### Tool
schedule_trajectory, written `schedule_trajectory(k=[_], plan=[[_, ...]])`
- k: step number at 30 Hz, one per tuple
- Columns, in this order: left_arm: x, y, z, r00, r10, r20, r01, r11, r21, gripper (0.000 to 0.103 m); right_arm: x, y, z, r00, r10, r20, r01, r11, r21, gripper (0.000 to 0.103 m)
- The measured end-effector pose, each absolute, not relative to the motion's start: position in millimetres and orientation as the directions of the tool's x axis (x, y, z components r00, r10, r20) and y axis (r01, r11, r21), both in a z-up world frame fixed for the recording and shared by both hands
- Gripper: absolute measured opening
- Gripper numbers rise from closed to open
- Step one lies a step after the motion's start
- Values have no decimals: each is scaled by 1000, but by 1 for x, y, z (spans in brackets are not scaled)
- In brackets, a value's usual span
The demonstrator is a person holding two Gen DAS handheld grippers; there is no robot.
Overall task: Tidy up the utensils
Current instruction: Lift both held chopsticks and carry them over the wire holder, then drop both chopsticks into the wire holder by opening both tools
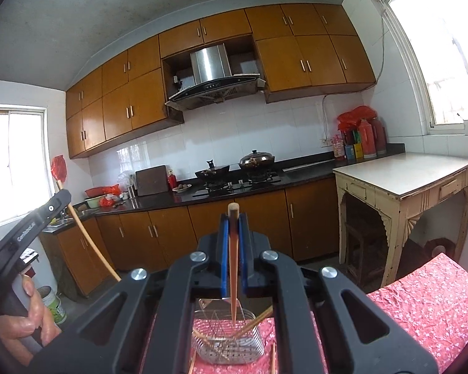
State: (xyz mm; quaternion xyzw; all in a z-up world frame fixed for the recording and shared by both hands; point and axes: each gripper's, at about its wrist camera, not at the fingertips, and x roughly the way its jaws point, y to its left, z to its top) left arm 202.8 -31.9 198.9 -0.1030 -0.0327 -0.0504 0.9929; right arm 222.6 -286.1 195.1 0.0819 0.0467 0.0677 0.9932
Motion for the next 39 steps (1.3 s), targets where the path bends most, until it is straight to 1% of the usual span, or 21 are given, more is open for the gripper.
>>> schedule_trajectory(k=[3,6,9,19,21,22,23,24,25,26,31,39], plan=[[221,-38,188,995,-89,41,95,975,-202,7,246,-279,184,984,141,-111,-124,981,150,7],[242,-44,171,996,-90,-18,85,976,-201,7,264,-272,175,980,139,-141,-120,983,139,7],[251,-46,159,995,-88,-47,78,978,-196,7,279,-271,161,974,143,-174,-119,983,140,7],[268,-55,145,990,-82,-112,63,984,-167,7,303,-269,138,963,120,-240,-91,987,129,7],[269,-55,144,989,-75,-126,54,985,-165,8,307,-269,136,960,111,-258,-81,989,123,9],[268,-54,146,989,-71,-127,49,985,-166,9,308,-270,135,959,106,-263,-76,990,120,11],[266,-52,147,989,-69,-128,47,985,-167,17,306,-271,135,959,94,-266,-65,991,118,13],[265,-50,149,990,-63,-128,41,985,-170,30,305,-272,134,960,91,-265,-61,991,119,20],[264,-48,152,991,-57,-125,35,985,-171,35,302,-275,134,961,86,-262,-56,991,120,25],[262,-46,153,992,-51,-119,30,985,-170,37,300,-276,135,962,81,-260,-51,991,121,26],[251,-34,162,993,-31,-118,11,986,-166,37,286,-282,139,964,66,-256,-36,992,120,26],[222,-2,168,990,-2,-139,-26,980,-195,38,251,-287,138,964,47,-263,-17,993,114,26]])
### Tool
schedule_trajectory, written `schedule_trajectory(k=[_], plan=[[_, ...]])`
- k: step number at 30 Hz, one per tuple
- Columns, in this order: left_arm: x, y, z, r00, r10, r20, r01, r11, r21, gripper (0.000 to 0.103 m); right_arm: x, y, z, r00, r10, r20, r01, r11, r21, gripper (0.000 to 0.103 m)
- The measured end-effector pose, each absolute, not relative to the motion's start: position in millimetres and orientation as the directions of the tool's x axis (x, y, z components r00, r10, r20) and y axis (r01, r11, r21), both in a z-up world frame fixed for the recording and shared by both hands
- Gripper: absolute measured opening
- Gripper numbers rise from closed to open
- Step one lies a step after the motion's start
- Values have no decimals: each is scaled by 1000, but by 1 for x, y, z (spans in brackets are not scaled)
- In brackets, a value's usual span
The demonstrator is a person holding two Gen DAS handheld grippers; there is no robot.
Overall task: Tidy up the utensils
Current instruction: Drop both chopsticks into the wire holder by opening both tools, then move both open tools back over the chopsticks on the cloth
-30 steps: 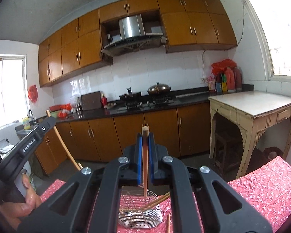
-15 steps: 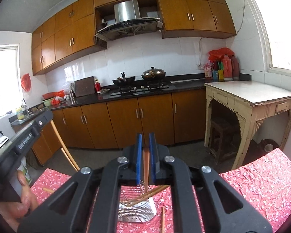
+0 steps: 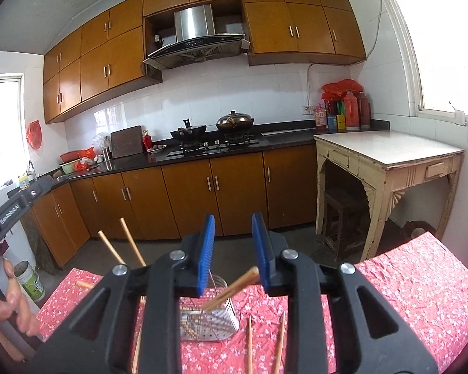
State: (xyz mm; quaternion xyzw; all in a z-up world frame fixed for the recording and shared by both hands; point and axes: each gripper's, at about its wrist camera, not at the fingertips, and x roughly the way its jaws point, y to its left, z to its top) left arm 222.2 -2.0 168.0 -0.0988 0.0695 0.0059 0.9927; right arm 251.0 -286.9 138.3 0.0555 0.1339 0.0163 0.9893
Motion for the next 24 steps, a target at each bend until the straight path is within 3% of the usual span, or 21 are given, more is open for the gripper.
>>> schedule_trajectory(k=[6,11,19,24], plan=[[190,21,154,988,14,-153,-42,983,-180,40,219,-304,112,949,26,-313,16,992,128,26],[166,38,115,978,32,-208,-64,987,-150,41,204,-324,61,911,11,-413,62,985,163,26],[162,40,33,928,30,-372,-67,994,-87,47,209,-338,-45,790,-4,-613,136,976,168,25],[167,35,-9,878,-3,-478,-45,995,-90,48,210,-329,-87,721,33,-692,110,981,161,22]])
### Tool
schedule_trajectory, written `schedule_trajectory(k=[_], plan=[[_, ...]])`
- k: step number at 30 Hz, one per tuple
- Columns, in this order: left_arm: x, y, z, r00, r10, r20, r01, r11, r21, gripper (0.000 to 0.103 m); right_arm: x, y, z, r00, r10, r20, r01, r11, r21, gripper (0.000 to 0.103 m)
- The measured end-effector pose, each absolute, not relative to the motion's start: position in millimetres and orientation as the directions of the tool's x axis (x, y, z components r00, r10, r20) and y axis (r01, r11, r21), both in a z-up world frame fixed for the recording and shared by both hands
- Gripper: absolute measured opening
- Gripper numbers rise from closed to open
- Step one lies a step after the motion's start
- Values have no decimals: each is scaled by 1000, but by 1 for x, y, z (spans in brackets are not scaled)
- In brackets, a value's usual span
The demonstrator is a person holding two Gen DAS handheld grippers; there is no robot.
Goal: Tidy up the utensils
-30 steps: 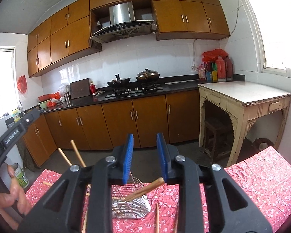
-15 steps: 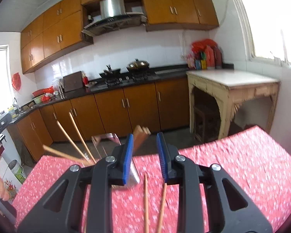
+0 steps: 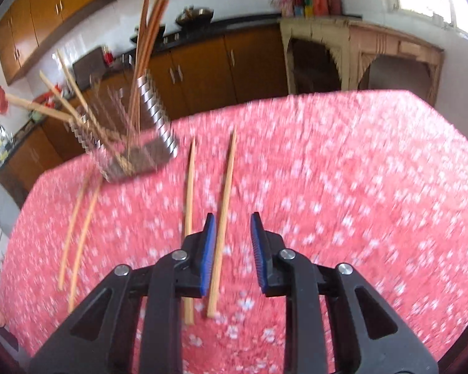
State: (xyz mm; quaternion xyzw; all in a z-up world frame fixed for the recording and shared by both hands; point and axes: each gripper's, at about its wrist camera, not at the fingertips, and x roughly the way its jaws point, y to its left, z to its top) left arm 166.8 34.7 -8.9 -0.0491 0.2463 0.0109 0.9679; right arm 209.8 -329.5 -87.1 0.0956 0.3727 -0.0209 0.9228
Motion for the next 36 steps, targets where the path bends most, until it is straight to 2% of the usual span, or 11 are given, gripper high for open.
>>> schedule_trajectory(k=[6,14,15,16,23,26,29,32,36], plan=[[167,29,-46,817,-40,-575,-17,995,-94,49,208,-316,-113,674,41,-737,81,988,130,20],[165,14,-66,774,-89,-627,32,994,-102,49,208,-306,-119,660,31,-751,58,994,93,18],[166,11,-67,768,-100,-633,43,994,-105,49,209,-304,-117,663,17,-748,58,996,74,15],[166,9,-68,764,-103,-637,48,993,-104,49,211,-302,-117,661,-2,-751,63,997,52,9],[173,-12,-81,712,-100,-695,79,995,-62,47,224,-331,-115,646,-62,-761,185,980,77,8],[179,-19,-90,681,-72,-729,82,996,-22,38,228,-345,-115,641,-70,-764,220,971,97,8],[186,-21,-98,640,-65,-766,84,996,-14,22,231,-358,-115,637,-81,-767,249,963,105,8],[194,-18,-99,638,-31,-770,74,997,21,12,232,-370,-115,633,-102,-767,270,958,96,8],[215,8,-98,641,36,-767,13,998,57,11,240,-384,-115,625,-147,-766,305,950,67,8]])
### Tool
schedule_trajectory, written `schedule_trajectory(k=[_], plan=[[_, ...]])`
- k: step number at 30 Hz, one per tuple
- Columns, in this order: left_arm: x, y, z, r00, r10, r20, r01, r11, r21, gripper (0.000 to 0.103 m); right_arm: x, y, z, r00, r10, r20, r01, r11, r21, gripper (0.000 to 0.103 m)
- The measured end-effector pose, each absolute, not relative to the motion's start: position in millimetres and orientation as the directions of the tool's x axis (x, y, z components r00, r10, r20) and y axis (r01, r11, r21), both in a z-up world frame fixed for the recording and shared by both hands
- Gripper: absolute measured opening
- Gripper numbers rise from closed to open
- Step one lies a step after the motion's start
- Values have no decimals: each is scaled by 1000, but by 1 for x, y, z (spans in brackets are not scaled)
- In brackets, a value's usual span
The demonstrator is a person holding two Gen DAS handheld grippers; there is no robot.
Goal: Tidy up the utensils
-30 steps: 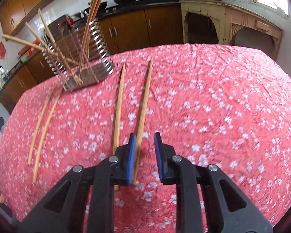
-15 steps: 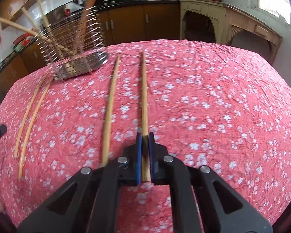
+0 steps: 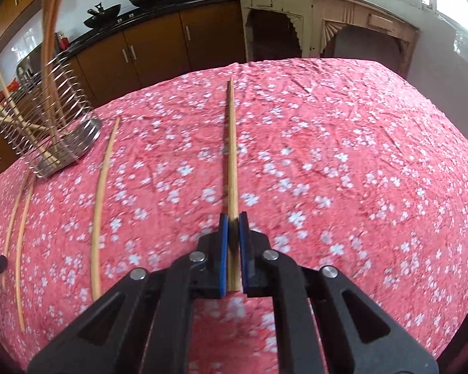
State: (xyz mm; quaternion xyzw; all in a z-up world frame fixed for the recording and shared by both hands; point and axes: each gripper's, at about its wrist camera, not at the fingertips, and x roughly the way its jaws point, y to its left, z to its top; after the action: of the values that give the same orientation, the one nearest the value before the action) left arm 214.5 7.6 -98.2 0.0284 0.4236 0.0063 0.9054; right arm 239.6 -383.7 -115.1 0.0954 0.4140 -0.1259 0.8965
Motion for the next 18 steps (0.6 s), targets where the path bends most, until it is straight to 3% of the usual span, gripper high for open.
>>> schedule_trajectory(k=[9,15,18], plan=[[230,38,-98,641,5,-768,13,1000,17,12,246,-400,-116,632,-207,-747,340,940,27,8],[222,30,-93,668,-4,-744,42,999,32,41,247,-402,-116,634,-197,-747,340,940,40,8],[218,26,-91,674,2,-738,65,996,62,42,246,-401,-117,636,-195,-747,341,939,46,8]])
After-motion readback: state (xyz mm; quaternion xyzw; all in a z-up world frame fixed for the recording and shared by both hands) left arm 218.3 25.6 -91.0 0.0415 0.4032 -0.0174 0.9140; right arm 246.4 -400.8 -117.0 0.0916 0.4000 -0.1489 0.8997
